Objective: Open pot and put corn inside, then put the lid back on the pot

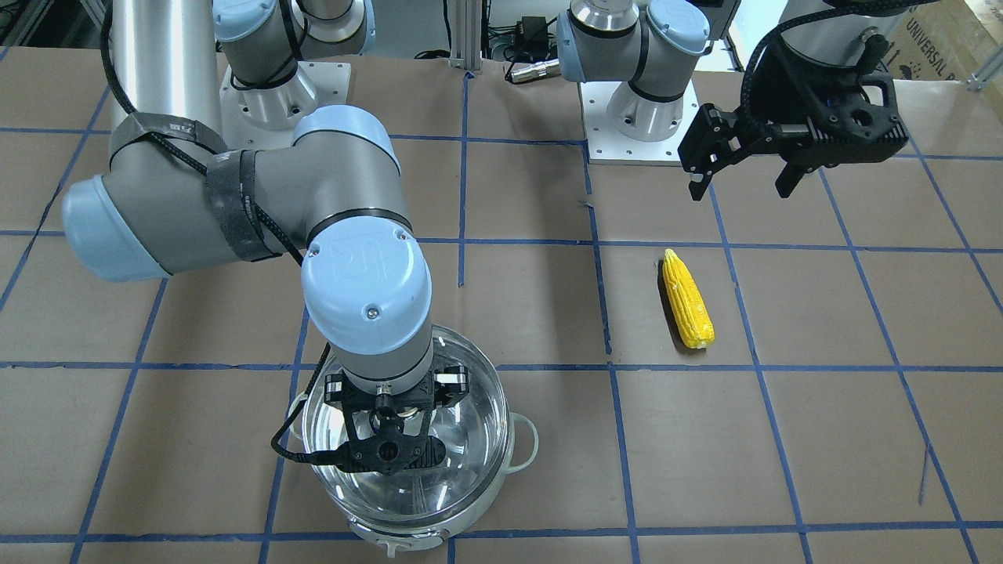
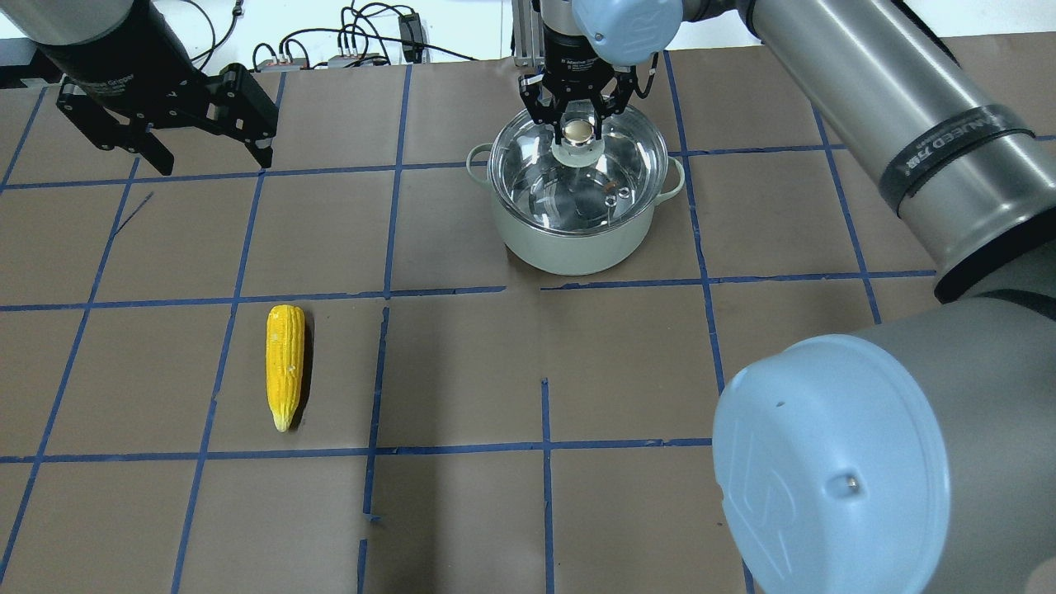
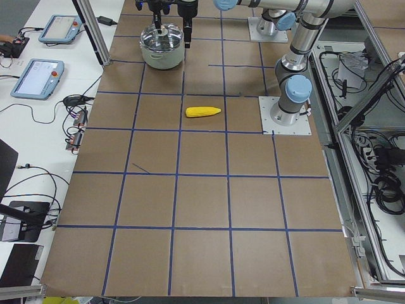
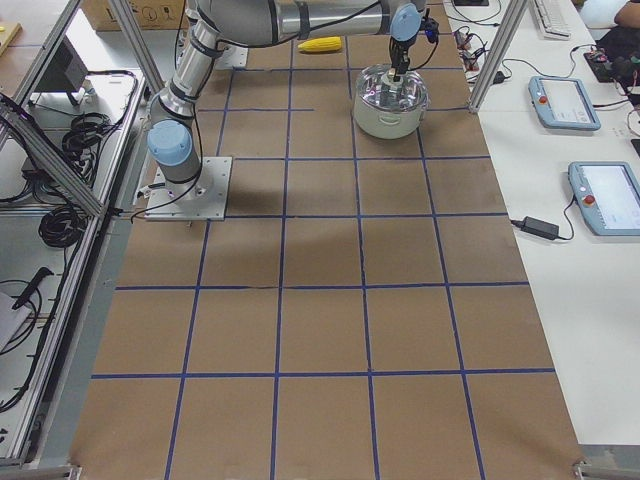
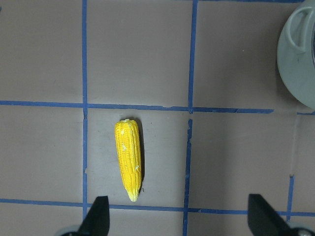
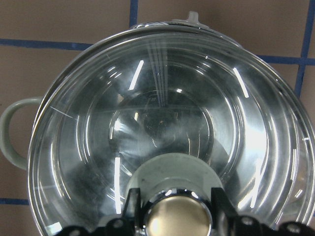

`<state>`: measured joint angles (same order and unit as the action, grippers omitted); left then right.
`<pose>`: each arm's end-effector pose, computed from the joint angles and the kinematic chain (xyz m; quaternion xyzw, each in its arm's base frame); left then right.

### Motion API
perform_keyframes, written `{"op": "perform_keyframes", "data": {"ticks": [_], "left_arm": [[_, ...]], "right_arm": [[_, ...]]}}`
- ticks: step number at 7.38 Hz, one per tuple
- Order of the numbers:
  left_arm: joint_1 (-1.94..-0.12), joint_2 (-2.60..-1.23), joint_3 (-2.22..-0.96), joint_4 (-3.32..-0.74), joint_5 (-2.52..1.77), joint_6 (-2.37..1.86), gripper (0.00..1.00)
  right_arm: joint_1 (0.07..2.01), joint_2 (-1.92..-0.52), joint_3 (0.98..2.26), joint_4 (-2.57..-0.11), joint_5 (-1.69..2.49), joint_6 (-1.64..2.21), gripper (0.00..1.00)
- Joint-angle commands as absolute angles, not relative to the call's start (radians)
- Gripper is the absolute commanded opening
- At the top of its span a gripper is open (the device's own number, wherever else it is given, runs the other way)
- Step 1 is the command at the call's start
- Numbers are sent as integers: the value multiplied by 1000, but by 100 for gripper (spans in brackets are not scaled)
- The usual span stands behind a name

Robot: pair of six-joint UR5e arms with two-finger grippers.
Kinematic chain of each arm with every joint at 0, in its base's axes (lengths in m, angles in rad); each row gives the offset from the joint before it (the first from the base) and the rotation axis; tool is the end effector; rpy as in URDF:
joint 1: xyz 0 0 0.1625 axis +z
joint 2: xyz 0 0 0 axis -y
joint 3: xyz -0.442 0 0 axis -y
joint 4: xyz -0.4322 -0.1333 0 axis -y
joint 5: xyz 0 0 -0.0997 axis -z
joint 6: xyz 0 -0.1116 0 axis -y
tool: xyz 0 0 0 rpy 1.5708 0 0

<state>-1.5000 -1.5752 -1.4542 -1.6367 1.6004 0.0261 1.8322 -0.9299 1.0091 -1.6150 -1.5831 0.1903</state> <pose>-0.0917 -0.5440 0.5461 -0.0227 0.9994 -0.0224 0.0159 0.3318 -0.7299 0.3676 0.0356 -0.9992 -0.0157 0.0099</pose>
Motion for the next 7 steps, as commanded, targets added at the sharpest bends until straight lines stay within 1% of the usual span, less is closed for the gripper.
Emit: {"op": "perform_keyframes", "data": {"ticks": [1, 2, 4, 6, 7], "left_arm": [[-1499, -1569, -1456, -1641, 1608, 32, 100], [-1499, -1568, -1468, -1641, 1605, 34, 100], [-1459, -1594, -1550, -1567, 1591, 41, 100], [-1370, -1618, -1673, -1519, 1588, 124, 100], [-1341, -1634, -1751, -1431, 1577, 139, 100]], "right_arm": [[1830, -960, 967, -1533, -1582, 189, 42], [1821, -995, 921, -1455, -1583, 170, 41], [1732, -1124, 922, -1346, -1574, 27, 37], [1649, -1172, 928, -1201, -1586, -60, 37], [1607, -1189, 931, -1162, -1594, -92, 36]]}}
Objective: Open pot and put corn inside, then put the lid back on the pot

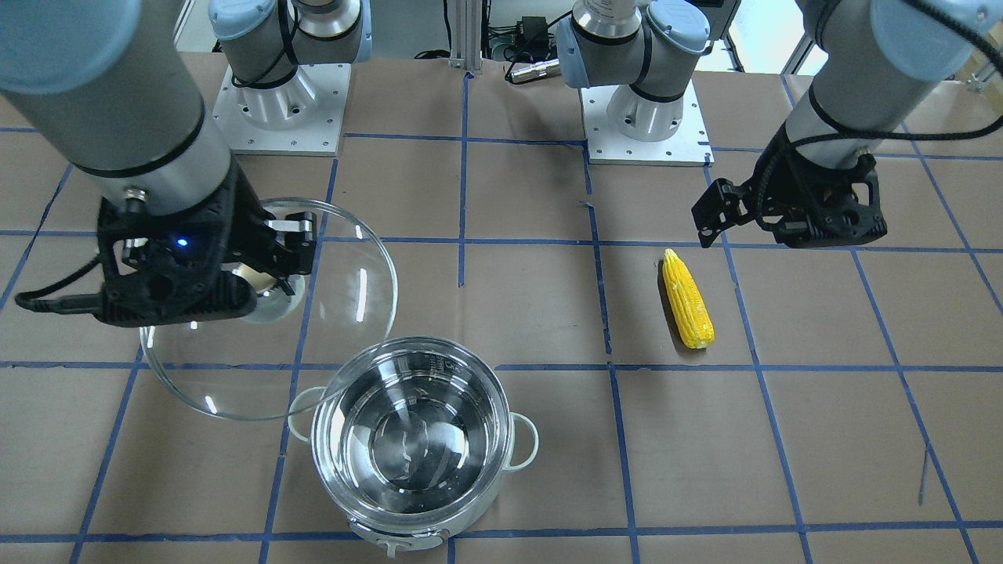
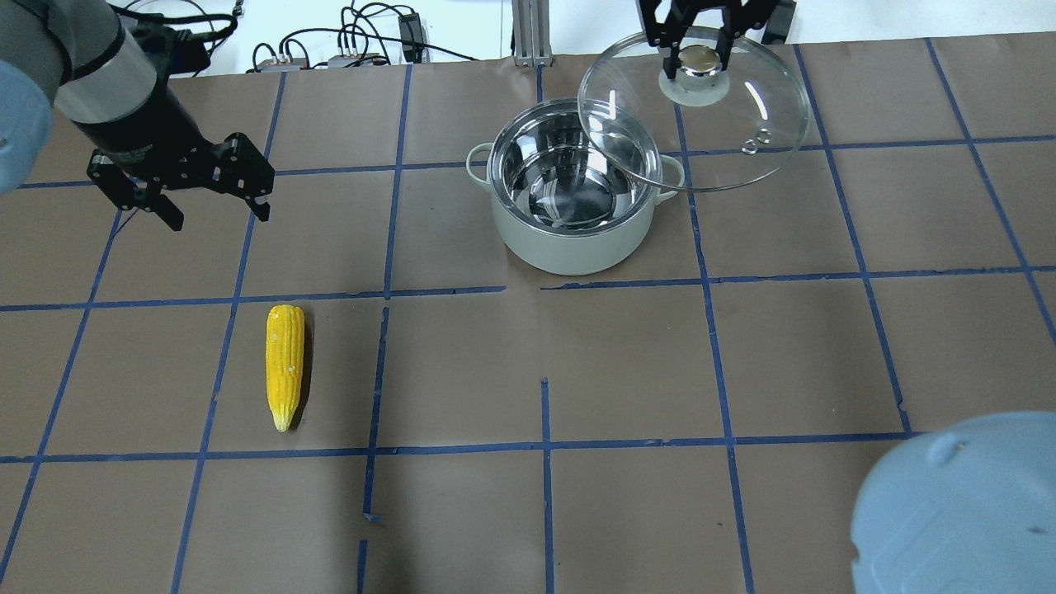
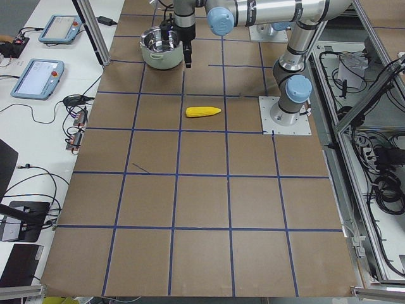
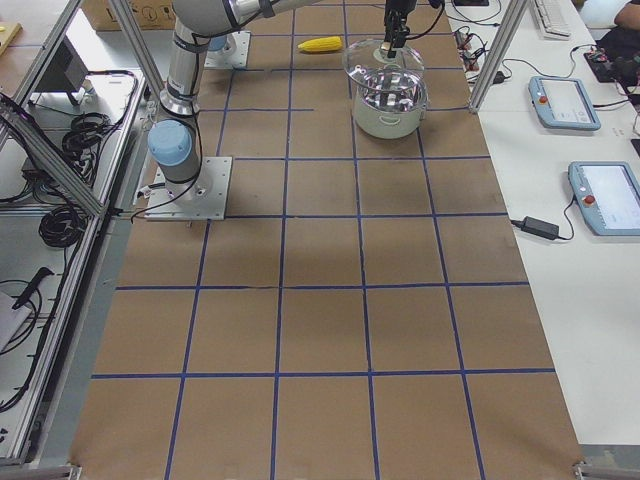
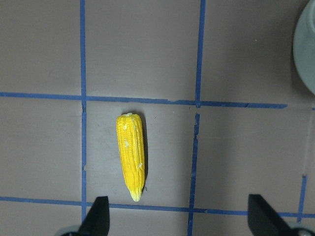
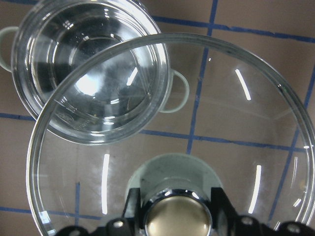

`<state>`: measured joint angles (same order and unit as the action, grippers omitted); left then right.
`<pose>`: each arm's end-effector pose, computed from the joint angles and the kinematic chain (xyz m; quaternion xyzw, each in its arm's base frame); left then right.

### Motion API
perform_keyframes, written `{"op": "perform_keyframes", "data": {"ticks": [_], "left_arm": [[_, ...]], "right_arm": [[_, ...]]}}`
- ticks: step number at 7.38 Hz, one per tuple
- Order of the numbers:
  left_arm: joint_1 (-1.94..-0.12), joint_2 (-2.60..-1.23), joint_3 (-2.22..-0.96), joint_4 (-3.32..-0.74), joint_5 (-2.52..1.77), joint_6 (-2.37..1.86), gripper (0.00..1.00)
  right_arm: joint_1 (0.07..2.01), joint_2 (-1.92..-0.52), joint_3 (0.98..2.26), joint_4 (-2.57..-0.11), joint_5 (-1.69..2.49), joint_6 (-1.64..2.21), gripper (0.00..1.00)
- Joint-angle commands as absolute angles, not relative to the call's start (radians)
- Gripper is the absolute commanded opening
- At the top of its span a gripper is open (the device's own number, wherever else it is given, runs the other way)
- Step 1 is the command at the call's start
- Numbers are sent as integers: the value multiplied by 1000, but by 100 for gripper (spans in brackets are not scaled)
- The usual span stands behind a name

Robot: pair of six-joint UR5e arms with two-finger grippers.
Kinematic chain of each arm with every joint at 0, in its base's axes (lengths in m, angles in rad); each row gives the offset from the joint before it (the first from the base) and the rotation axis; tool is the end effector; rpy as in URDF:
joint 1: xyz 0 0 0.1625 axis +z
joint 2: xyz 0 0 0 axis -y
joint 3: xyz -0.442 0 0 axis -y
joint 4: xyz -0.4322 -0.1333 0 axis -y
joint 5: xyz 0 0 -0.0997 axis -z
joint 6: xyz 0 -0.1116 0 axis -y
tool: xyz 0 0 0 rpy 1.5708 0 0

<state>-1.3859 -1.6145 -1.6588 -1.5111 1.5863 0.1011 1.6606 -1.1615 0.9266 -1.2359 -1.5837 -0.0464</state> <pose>-0.0302 -0.5542 0.4288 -0.0416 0.9985 0.0367 0.0025 0.1927 -0.6697 0.5476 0.0683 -0.9964 -0.0498 0.0075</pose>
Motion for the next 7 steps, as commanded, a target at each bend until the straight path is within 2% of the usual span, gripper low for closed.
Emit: {"op": "perform_keyframes", "data": {"ticks": [1, 2, 4, 6, 7], "left_arm": [[-1330, -1655, -1822, -1337, 1578, 146, 100], [-1325, -1690, -1894, -1247, 1578, 150, 100], [-1325, -1771, -2021, -1040, 1578, 175, 100], [-1316, -1851, -2089, -902, 1585, 216, 100], [-1287, -1848, -2100, -902, 1580, 219, 100]], "right_arm": [[1577, -1203, 936, -1146, -1595, -121, 36], [1566, -1225, 966, -1143, -1597, -144, 36], [1548, -1293, 1116, -1223, -1595, -149, 34], [1539, -1382, 1303, -1348, -1592, -155, 34], [1536, -1422, 1374, -1400, -1592, -155, 34]]}}
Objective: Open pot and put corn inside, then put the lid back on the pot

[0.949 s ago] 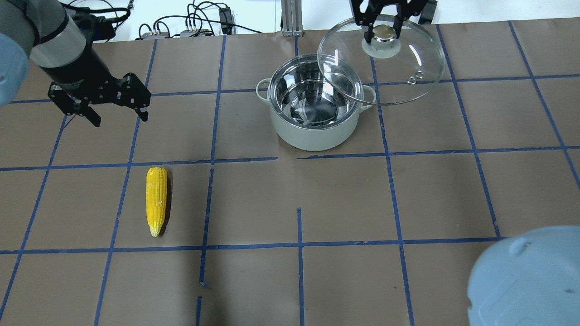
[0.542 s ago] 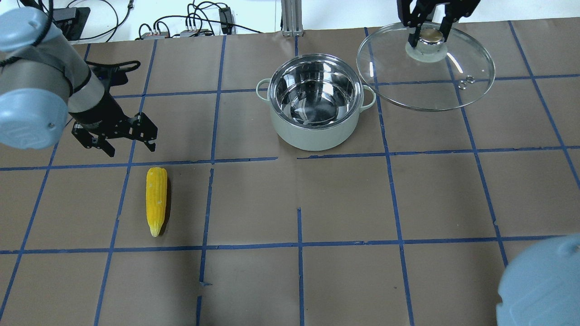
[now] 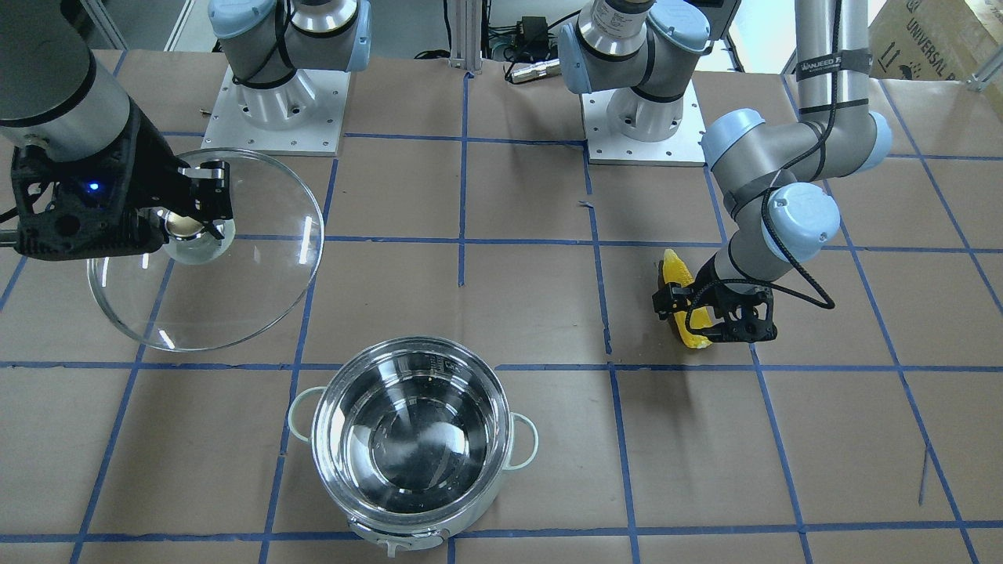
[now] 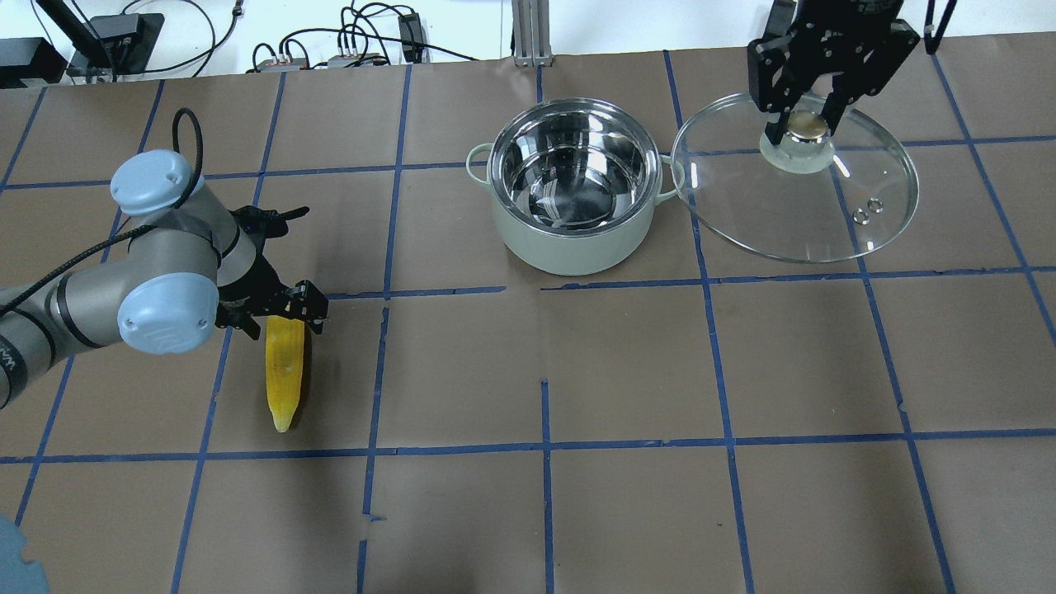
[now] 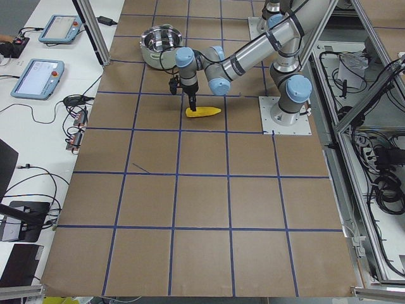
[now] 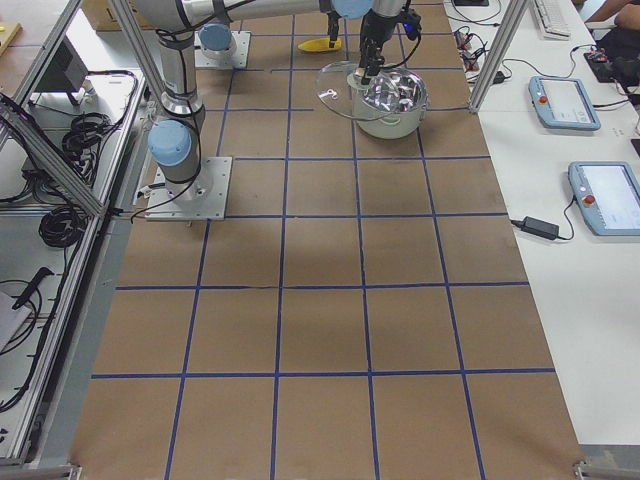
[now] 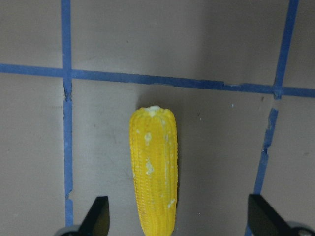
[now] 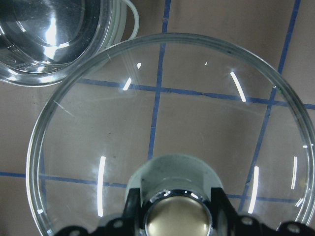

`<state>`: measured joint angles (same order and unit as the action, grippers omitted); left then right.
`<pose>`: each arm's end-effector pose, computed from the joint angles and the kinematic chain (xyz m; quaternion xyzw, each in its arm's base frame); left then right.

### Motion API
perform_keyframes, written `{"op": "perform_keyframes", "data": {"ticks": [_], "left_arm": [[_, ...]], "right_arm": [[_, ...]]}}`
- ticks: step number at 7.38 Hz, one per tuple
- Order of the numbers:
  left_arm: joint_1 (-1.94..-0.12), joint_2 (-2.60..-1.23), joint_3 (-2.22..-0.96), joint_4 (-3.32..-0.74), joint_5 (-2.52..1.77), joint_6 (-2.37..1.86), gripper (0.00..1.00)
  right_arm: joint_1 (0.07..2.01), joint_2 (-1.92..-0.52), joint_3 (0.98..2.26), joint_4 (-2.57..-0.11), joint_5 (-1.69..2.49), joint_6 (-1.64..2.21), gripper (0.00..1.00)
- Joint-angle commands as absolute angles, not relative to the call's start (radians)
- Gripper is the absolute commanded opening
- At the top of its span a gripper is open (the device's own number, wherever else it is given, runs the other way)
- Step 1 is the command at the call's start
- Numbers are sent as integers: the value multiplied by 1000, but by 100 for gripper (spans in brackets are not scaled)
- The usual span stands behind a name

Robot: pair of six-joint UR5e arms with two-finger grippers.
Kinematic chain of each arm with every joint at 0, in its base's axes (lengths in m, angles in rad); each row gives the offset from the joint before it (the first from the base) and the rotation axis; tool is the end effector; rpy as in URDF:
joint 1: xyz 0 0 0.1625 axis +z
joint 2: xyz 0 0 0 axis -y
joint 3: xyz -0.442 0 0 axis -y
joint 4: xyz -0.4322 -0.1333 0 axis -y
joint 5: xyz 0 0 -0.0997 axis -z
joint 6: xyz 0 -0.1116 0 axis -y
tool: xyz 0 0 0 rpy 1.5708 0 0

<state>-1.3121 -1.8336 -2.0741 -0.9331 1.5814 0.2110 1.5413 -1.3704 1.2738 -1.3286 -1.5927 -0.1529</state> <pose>0.0030 -0.5277 0.1662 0.0235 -0.9976 -0.0636 0.0098 0.1131 -0.6042 0.5125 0.0623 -0.9953 -0.0734 0.0043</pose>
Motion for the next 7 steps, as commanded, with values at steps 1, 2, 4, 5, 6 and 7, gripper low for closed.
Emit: {"op": "perform_keyframes", "data": {"ticks": [1, 2, 4, 5, 6, 7], "left_arm": [[-1276, -1856, -2102, -902, 1577, 225, 95], [-1285, -1865, -2103, -903, 1578, 210, 63], [-1293, -1841, -2095, -917, 1582, 207, 20], [-1295, -1836, -2085, -917, 1578, 204, 18], [-1308, -1835, -2045, -945, 1536, 137, 18], [-1357, -1836, -1963, -1012, 1505, 77, 14]], "right_arm": [[1536, -1465, 1438, -1425, -1589, -152, 34], [1536, -1489, 1486, -1465, -1592, -152, 34], [1536, -1485, 1496, -1532, -1588, -144, 35], [1542, -1477, 1490, -1554, -1579, -131, 34], [1537, -1464, 1486, -1571, -1577, -135, 32], [1542, -1469, 1476, -1574, -1580, -133, 30]]}}
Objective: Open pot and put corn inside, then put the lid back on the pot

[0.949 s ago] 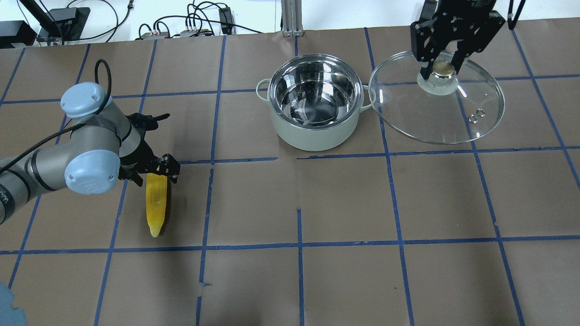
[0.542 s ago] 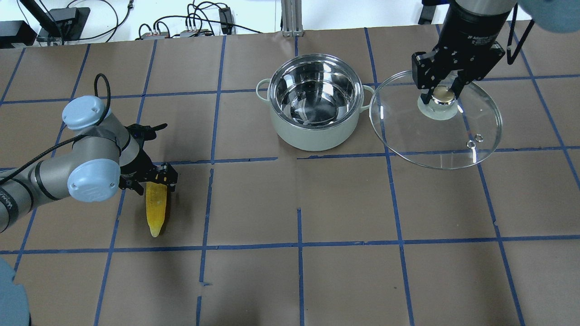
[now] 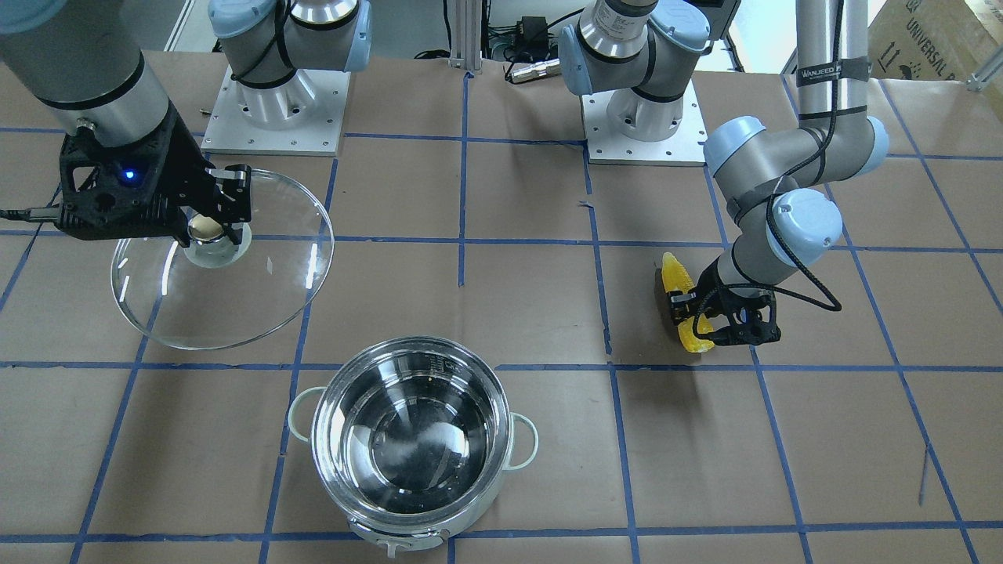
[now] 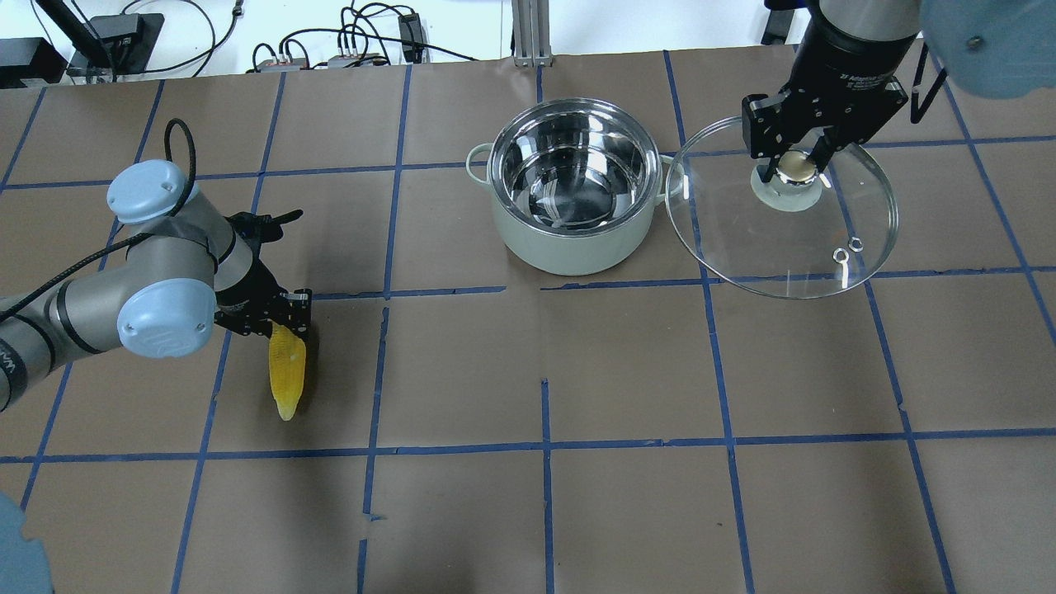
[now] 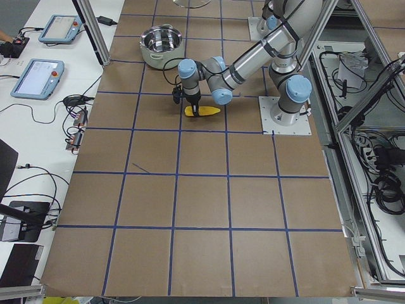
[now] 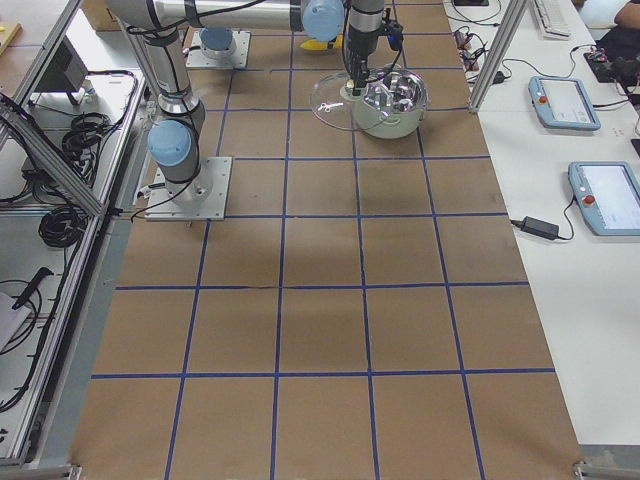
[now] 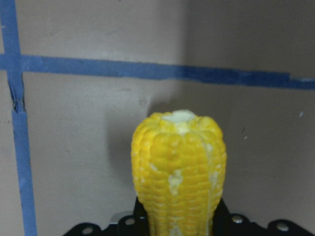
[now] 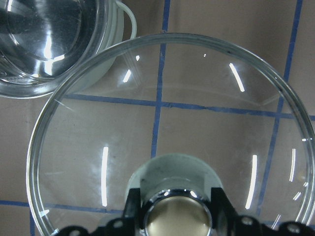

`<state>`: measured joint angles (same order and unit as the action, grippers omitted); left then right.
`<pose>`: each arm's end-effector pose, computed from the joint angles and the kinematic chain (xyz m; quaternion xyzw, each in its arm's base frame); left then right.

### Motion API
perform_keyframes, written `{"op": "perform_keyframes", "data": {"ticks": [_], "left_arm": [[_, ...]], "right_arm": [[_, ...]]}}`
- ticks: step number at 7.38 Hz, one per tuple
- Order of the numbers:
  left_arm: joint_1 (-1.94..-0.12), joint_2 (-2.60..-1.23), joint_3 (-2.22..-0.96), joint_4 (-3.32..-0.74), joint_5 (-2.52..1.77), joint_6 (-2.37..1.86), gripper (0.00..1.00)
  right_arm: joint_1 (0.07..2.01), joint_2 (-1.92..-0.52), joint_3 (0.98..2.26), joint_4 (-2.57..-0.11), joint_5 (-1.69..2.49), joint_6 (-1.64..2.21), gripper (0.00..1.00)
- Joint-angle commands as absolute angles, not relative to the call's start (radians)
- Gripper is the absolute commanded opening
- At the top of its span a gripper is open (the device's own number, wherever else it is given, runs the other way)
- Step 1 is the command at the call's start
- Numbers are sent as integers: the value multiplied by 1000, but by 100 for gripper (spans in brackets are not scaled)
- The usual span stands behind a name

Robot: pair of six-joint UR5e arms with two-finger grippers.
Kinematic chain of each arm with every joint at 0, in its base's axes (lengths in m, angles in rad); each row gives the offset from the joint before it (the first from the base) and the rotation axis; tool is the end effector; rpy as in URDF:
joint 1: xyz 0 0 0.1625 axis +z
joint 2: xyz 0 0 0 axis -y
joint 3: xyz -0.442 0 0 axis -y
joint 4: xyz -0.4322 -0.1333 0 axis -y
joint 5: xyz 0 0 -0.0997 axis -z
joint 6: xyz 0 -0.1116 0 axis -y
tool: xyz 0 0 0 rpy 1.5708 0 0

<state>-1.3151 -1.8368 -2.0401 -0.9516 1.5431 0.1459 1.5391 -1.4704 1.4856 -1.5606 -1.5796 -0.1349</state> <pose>0.0003 -0.5403 0.1767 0.0556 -0.9967 -0.0541 0.0251 0.1141 -0.5772 0.4816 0.0516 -0.9986 -0.0130 0.0033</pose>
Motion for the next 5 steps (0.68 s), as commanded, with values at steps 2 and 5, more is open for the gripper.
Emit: {"op": "perform_keyframes", "data": {"ticks": [2, 5], "left_arm": [[-1455, -1850, -1689, -1228, 1503, 69, 13], [-1667, -2033, -1226, -1414, 1503, -8, 13]], "right_arm": [[1537, -1462, 1459, -1572, -1591, -132, 29], [1540, -1470, 1456, -1575, -1575, -130, 29]]}}
